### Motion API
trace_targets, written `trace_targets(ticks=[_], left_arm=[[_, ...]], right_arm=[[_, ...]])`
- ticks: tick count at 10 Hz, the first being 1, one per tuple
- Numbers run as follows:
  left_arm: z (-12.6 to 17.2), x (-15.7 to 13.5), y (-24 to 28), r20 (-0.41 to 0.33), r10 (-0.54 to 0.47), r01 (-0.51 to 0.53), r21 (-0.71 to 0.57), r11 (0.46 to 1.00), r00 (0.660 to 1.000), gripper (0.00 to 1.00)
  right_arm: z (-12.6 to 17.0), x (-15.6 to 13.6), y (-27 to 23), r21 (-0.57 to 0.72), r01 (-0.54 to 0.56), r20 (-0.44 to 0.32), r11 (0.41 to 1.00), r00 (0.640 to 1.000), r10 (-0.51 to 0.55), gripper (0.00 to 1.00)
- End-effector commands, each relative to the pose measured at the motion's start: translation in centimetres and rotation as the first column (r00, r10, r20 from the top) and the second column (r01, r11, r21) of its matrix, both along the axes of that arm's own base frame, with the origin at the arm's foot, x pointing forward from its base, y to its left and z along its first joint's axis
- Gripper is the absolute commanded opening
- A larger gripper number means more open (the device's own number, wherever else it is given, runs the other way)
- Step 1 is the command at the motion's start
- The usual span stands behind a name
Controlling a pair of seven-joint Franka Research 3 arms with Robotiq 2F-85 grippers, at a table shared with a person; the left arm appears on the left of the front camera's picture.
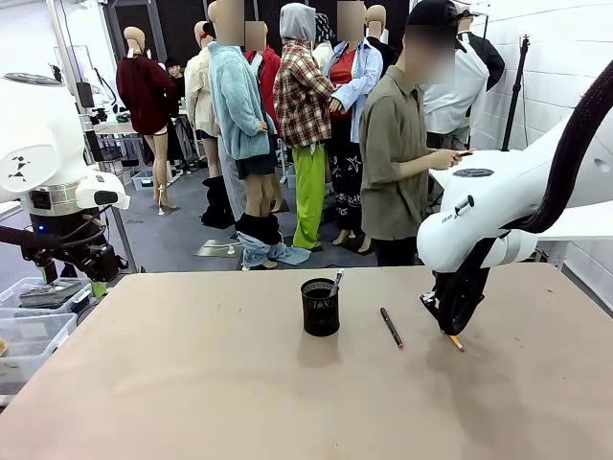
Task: Place the pens into the pen holder.
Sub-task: Pick up a writing instrument from the table and place it into the Pen holder.
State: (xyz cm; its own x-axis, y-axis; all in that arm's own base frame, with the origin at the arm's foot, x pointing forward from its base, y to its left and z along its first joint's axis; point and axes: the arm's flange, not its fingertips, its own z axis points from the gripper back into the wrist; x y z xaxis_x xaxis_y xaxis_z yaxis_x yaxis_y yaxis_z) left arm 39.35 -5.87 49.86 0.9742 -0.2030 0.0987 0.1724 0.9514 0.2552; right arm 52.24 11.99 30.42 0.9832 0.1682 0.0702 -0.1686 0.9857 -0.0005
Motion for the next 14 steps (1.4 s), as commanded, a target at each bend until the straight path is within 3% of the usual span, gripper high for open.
trace_targets(ticks=[1, 9, 12, 14], left_arm=[[0.1, -0.1, 0.0, -0.002, 0.011, -0.011, 0.017, 1.0, 1.0, 0.96], [0.1, -0.1, 0.0, -0.002, 0.011, -0.011, 0.017, 1.0, 1.0, 0.96], [0.1, -0.1, 0.0, -0.002, 0.011, -0.011, 0.017, 1.0, 1.0, 0.96], [0.1, -0.1, 0.0, -0.002, 0.011, -0.011, 0.017, 1.0, 1.0, 0.96]], right_arm=[[0.2, 0.3, -0.3, 0.005, -0.027, -0.018, 1.0, 0.999, 0.027, 0.0], [2.2, -1.5, -1.9, 0.129, -0.224, 0.087, 0.966, 0.973, 0.213, 0.0], [2.6, -1.9, -3.0, 0.251, -0.359, 0.184, 0.899, 0.93, 0.32, 0.0], [2.9, -1.9, -3.1, 0.282, -0.489, 0.284, 0.826, 0.864, 0.415, 0.0]])
